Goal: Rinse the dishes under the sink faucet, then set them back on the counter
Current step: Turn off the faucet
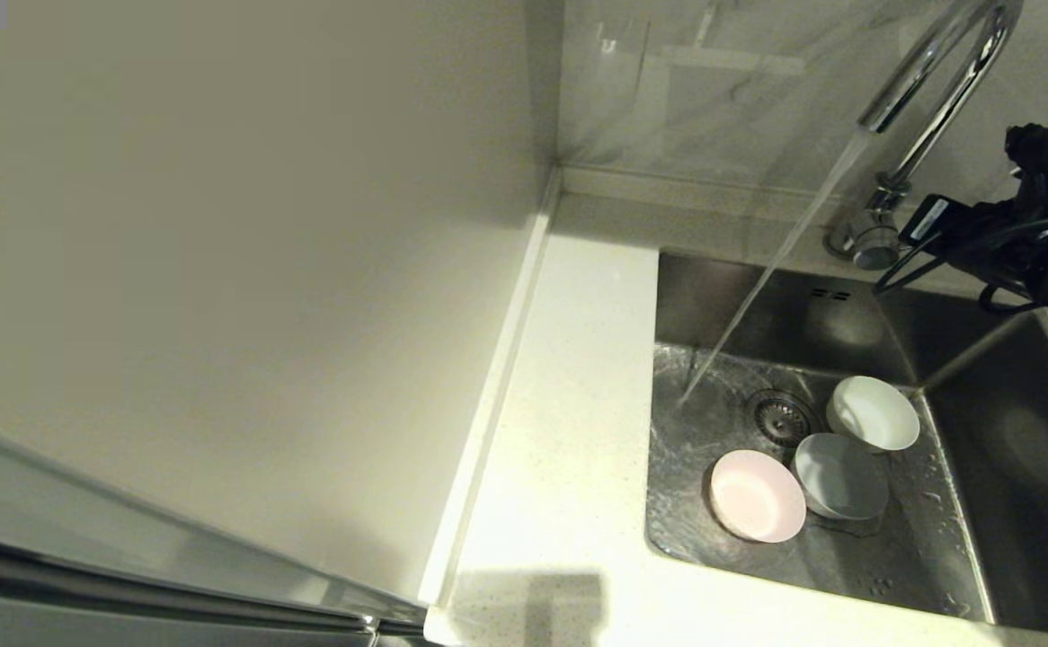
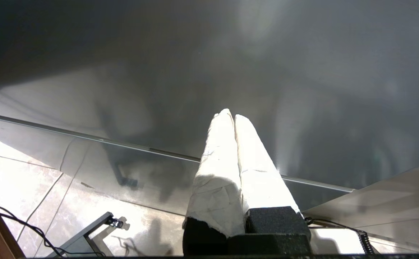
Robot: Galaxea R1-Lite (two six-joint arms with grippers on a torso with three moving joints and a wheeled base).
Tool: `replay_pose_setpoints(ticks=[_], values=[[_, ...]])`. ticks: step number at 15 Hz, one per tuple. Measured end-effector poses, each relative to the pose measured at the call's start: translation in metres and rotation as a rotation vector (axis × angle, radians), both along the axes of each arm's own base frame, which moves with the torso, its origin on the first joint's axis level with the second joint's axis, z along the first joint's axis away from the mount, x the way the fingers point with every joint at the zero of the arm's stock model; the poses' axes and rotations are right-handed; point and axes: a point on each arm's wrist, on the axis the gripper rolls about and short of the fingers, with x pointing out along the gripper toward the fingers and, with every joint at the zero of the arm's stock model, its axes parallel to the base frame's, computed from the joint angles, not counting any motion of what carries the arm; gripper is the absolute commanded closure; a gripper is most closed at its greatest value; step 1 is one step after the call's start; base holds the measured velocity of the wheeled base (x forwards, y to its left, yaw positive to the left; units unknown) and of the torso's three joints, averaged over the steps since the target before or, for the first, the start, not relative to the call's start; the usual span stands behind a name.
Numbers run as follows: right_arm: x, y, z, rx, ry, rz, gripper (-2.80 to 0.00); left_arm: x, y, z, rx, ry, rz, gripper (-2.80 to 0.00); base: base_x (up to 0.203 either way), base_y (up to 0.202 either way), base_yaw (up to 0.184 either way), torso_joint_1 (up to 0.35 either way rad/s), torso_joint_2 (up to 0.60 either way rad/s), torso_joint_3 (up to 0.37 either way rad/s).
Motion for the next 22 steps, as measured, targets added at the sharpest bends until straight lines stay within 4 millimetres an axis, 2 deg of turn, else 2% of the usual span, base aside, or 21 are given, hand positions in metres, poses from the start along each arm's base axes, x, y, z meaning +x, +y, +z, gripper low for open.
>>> replay_pose_setpoints(ticks=[7,13,22], values=[[0.001,-0.005,0.0,0.031,-0.016,-0.008,0.0,0.0,0.0,0.0,0.0,0.0,0.0,0.0,0.0,0.0,0.0,0.0,0.0,0.0],[0.013,-0.006,-0.001,0.103,-0.094,0.019,0.0,0.0,0.0,0.0,0.0,0.0,0.001,0.0,0.0,0.0,0.0,0.0,0.0,0.0],[0.034,-0.008,0.01,0.219,-0.198,0.032,0.0,0.0,0.0,0.0,0.0,0.0,0.0,0.0,0.0,0.0,0.0,0.0,0.0,0.0]])
